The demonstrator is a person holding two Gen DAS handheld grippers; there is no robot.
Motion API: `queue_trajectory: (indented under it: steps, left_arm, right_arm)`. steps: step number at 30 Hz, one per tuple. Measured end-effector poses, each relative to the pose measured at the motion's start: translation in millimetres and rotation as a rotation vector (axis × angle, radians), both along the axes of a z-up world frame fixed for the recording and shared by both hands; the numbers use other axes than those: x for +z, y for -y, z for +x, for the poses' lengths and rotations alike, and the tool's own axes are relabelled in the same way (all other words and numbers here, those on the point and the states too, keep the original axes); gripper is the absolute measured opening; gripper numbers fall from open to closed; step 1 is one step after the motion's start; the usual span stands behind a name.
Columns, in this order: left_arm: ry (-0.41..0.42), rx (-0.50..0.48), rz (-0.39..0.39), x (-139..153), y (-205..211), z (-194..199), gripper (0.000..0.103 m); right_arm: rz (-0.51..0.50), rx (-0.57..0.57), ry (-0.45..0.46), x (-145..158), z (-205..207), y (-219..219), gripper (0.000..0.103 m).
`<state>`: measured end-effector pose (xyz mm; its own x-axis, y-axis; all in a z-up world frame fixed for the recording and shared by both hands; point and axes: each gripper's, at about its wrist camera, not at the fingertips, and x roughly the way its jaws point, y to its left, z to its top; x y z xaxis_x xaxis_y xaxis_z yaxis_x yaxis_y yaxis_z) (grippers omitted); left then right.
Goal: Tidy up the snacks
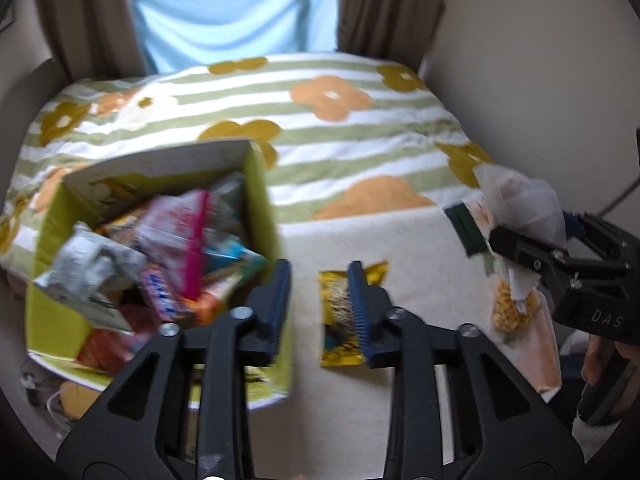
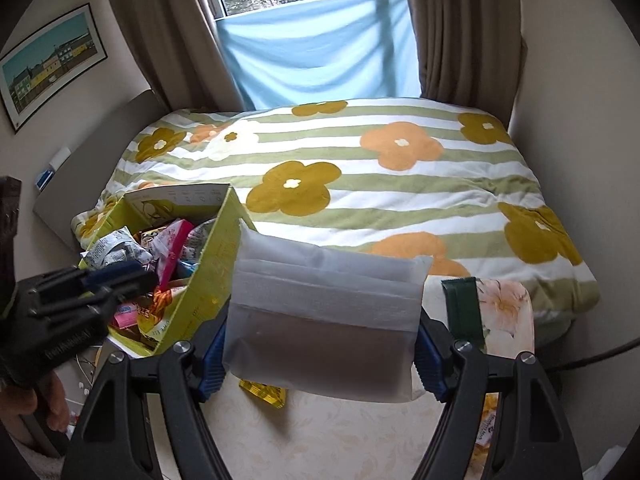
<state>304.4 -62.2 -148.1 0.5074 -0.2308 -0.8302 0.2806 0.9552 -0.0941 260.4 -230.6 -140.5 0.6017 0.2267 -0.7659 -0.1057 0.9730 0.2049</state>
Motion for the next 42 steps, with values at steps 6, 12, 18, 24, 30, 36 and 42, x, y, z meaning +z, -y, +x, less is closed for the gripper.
queue_trajectory:
  steps: [6,12,18,24,30,36,42]
  left_arm:
    - [-0.107,-0.023,0.011,-40,48,-6,0.102]
    - [-0.17,0.031,0.114,-93,89,-5,0.102]
    - [-0.159,0.098,0.246,-141,108,7,0.101]
    - [-0.164,0.154,0.287,-159,104,17,0.09]
    - [-0.143,0.182,0.359,-166,92,25,0.067]
    - [-0.141,0.174,0.383,-170,82,29,0.043]
    - [-0.125,0.157,0.301,-152,82,21,0.036]
  right_arm:
    - [0.001,-0.044,-0.018,-9,-10,39,0.072]
    - [-0.004,-0.064,-0.055,-26,-20,77,0.072]
    - [-0.003,-0.053,-0.099,-52,-22,100,0.072]
    - [0.002,-0.019,-0.125,-72,-19,104,0.072]
    - [0.011,0.009,-0.133,-83,-16,101,0.072]
    - [0.017,0.027,-0.134,-84,-14,94,0.072]
    - [0.014,0.028,-0.121,-79,-16,92,0.072]
